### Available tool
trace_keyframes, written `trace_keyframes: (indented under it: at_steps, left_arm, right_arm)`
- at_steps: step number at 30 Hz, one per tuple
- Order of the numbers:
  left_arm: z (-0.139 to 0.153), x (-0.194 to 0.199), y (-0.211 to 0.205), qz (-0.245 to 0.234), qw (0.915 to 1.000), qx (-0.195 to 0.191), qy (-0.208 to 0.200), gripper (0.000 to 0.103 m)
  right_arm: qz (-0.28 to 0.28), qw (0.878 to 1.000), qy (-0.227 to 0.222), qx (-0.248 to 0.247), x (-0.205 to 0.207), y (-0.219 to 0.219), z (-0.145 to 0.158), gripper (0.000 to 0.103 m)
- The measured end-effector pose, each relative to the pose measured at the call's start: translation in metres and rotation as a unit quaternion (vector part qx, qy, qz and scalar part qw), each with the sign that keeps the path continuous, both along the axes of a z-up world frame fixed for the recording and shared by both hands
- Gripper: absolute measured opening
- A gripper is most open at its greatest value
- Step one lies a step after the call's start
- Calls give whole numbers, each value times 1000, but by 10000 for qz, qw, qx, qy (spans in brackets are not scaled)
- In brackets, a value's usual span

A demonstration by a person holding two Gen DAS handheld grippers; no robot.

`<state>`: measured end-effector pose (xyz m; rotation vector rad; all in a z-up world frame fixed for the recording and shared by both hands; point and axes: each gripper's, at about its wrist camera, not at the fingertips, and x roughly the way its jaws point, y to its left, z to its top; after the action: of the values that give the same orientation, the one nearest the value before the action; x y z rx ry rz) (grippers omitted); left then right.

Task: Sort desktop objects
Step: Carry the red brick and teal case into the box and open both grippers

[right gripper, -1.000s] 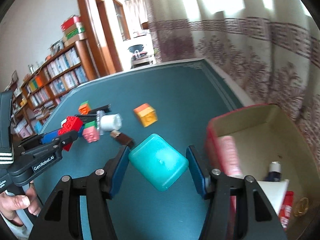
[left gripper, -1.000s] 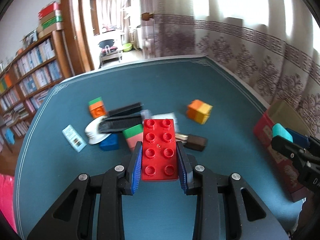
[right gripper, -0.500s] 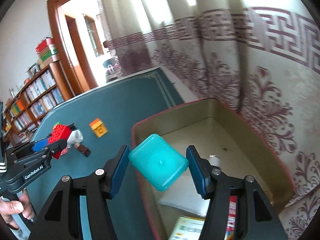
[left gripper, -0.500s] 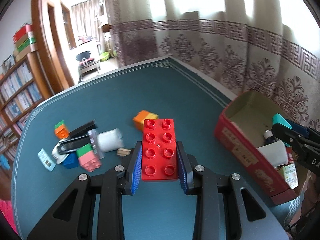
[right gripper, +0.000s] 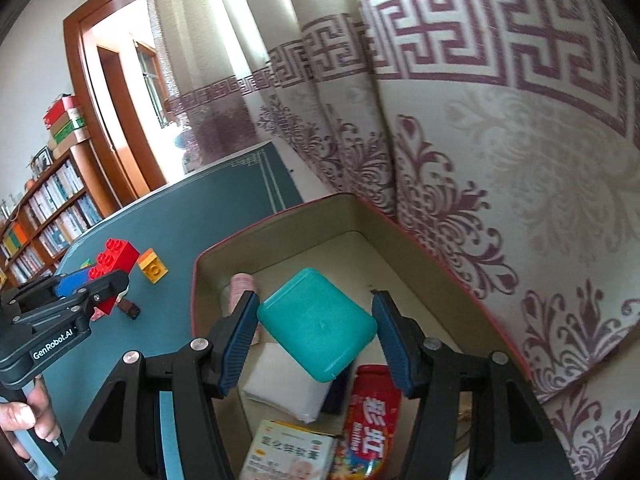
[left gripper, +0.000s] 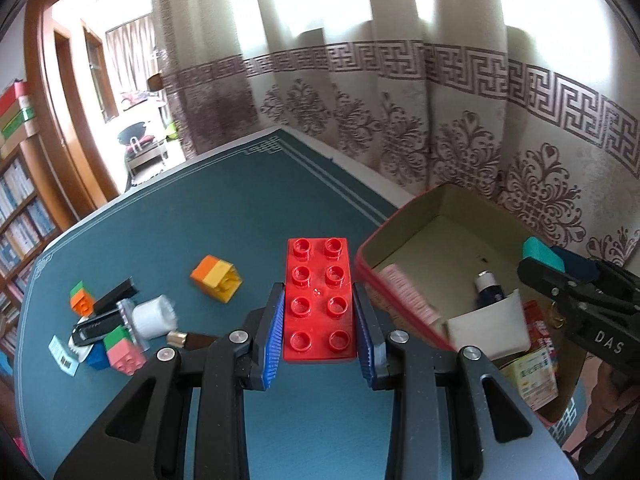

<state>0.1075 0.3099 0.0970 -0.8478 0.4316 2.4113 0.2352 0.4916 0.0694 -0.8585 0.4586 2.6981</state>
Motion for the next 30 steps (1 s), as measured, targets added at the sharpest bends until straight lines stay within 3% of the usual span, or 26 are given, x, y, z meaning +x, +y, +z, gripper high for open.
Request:
trace_keyframes:
  at_steps: [17,18,22,30]
  left_arm:
    - [10,7,58,-557,9984,-14,112,35]
    - [10,8,62,-599,9981,-45,99,37]
    - [11,17,67,-641,9972,-137,361,77]
    - [13,13,61,-414,9977,-217,483,79]
  right_arm:
    - [-276,9996,-95,20,2,19,-4,63]
    - [-296,9995,-116,3,2,20,-4,63]
    - [-383,9992,-125,-21,4,21,-5,73]
    - [-409,9990,-153,-26,3,19,-4,73]
